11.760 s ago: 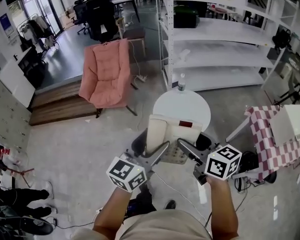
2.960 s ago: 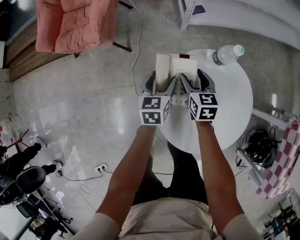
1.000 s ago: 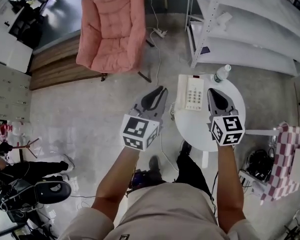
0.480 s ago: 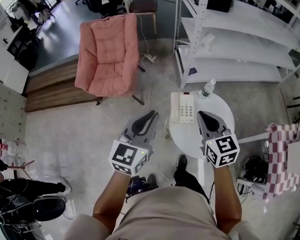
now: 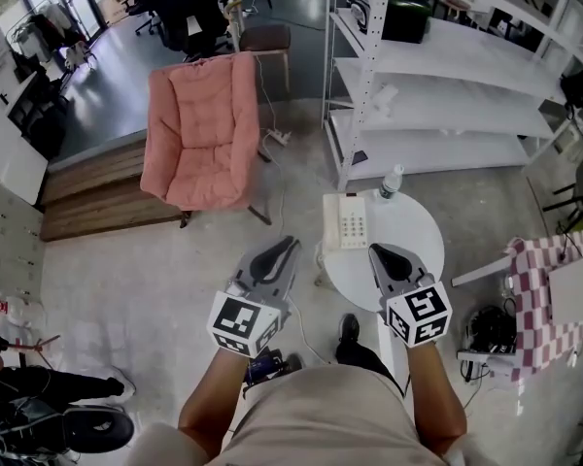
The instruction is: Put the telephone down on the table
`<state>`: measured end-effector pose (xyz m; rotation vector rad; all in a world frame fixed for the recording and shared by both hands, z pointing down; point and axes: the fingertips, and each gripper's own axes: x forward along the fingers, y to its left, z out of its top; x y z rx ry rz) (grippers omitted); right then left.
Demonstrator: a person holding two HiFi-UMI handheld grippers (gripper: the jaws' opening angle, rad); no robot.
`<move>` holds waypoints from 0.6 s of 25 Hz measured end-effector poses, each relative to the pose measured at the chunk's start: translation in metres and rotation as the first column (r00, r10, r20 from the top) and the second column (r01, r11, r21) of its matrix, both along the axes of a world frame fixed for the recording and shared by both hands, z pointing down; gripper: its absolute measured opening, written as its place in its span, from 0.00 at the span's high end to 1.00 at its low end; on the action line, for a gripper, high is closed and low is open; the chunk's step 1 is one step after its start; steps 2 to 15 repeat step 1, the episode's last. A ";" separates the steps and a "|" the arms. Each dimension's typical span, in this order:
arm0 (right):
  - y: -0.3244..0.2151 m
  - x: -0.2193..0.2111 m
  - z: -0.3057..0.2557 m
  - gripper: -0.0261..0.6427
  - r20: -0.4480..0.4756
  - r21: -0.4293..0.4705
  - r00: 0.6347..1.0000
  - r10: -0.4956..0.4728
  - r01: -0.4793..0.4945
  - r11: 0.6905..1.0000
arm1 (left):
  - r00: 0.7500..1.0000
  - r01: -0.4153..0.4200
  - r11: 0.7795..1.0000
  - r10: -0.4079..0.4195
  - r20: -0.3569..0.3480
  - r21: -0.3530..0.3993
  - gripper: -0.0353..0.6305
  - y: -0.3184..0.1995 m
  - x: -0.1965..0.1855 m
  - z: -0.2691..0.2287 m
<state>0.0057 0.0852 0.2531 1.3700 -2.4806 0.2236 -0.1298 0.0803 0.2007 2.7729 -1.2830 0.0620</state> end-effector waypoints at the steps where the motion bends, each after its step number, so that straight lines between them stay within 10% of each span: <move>1: 0.006 -0.004 0.000 0.97 -0.002 -0.002 1.000 0.003 -0.003 1.000 | 1.000 -0.003 1.000 0.003 -0.001 0.000 0.90 0.005 -0.005 0.000; 15: 0.006 -0.004 0.000 0.97 -0.002 -0.002 1.000 0.003 -0.003 1.000 | 1.000 -0.003 1.000 0.003 -0.001 0.000 0.90 0.005 -0.005 0.000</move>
